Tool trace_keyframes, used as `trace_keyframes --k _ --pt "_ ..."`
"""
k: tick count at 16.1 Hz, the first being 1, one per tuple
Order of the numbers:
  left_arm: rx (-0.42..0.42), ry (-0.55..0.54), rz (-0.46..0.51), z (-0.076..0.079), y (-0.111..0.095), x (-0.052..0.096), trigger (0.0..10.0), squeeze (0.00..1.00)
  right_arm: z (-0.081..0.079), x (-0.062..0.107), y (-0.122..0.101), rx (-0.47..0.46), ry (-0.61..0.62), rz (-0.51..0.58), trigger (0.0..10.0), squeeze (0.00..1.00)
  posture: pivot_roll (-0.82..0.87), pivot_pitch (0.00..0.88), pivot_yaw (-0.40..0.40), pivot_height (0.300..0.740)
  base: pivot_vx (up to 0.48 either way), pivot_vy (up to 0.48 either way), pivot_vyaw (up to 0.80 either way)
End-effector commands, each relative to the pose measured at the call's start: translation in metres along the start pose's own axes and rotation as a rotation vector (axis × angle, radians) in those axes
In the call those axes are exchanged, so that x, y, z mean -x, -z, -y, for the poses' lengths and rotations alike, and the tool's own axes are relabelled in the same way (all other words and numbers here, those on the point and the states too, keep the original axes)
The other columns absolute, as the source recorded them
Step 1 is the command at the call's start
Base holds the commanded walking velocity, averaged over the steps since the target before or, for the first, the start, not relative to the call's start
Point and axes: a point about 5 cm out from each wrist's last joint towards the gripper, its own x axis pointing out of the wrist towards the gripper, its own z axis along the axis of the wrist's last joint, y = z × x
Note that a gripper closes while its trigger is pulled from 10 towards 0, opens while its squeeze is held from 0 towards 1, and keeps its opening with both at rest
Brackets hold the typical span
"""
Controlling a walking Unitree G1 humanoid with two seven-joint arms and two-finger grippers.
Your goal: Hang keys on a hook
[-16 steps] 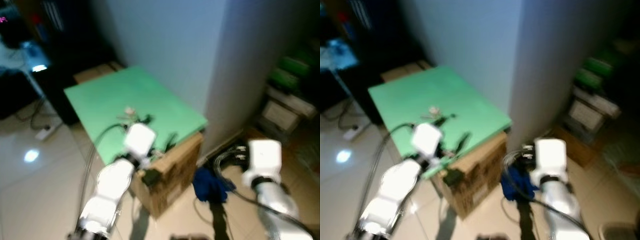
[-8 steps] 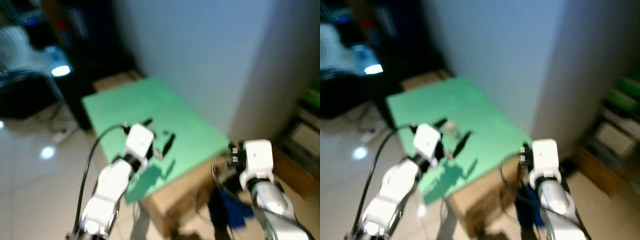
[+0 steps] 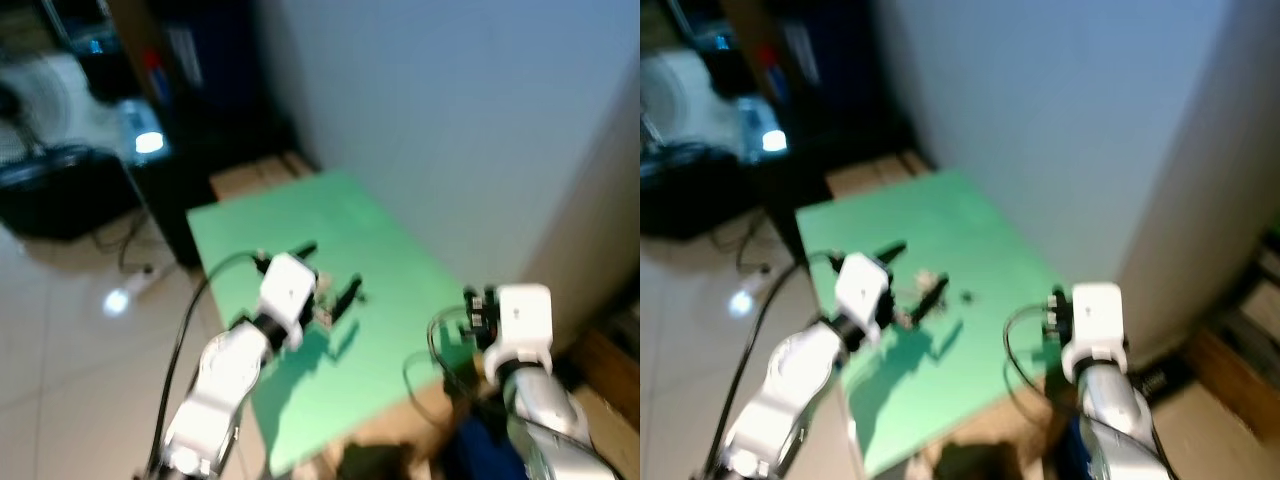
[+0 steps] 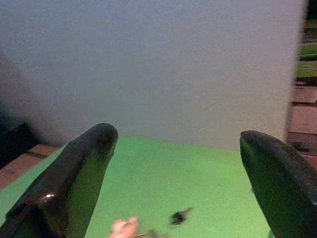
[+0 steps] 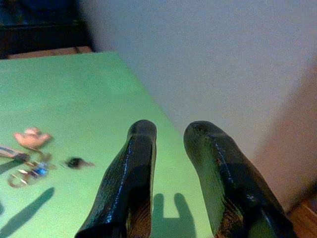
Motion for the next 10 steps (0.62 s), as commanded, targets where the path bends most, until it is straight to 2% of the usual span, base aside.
trace_keyframes --k 1,10 --pt "0.001 -0.015 -0.027 -0.0064 0.0041 0.0063 10.0 0.00 -0.0066 -0.0003 -0.0023 -0.007 -0.016 0.010 10.0 0.00 -0.15 0.000 0.060 0.718 0.000 0.000 0.00" --pt "-0.003 0.006 -0.029 -0.0056 0.0054 0.0051 10.0 0.00 -0.0049 -0.0019 0.0032 -0.003 0.009 -0.009 10.0 0.00 -0.16 0.000 0.068 0.718 0.000 0.000 0.00"
